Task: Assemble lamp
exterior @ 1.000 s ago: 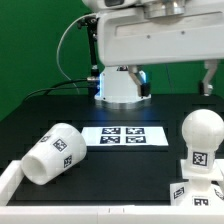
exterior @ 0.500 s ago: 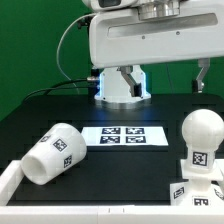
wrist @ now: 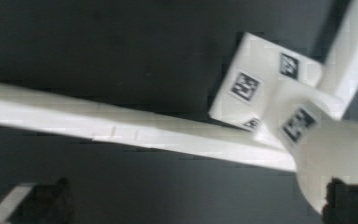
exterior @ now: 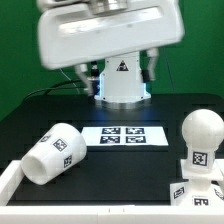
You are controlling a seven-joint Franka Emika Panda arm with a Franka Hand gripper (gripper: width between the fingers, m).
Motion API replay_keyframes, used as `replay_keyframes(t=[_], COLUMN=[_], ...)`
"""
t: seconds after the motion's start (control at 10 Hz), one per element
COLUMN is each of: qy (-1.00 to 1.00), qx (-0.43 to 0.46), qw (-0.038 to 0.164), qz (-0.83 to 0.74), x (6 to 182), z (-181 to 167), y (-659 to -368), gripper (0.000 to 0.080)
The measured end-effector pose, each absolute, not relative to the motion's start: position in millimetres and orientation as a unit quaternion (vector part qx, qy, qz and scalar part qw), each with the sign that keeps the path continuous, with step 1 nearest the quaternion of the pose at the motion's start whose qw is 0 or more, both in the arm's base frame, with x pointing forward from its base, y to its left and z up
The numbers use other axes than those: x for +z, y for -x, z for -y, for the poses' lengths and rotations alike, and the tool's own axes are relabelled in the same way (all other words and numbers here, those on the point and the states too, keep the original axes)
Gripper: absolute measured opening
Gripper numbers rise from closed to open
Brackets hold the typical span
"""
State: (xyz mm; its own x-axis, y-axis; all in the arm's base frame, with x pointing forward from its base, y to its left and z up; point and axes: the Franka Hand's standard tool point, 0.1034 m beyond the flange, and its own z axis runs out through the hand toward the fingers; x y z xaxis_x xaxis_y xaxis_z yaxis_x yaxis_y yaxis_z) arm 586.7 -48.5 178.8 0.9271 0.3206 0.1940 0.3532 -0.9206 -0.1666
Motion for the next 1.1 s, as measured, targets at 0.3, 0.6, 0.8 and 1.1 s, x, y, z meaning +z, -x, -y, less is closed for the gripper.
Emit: replay_keyframes(t=[0.3,0.6,0.8,1.1], qy=[0.970,0.958,0.951,0.944], qx=[-0.051,0.018,0.091,0.128], qw=[0.166,0.205,0.205,0.217], qz=[0.173,0.198,0.211,0.213], x=[175.0,171.1,162.1,159.3], z=[70.0,98.1,118.8,124.3], y=[-575.2,-563.6,-570.7,-579.8], gripper=[0.0699,0.0699,0.0699,0.0699])
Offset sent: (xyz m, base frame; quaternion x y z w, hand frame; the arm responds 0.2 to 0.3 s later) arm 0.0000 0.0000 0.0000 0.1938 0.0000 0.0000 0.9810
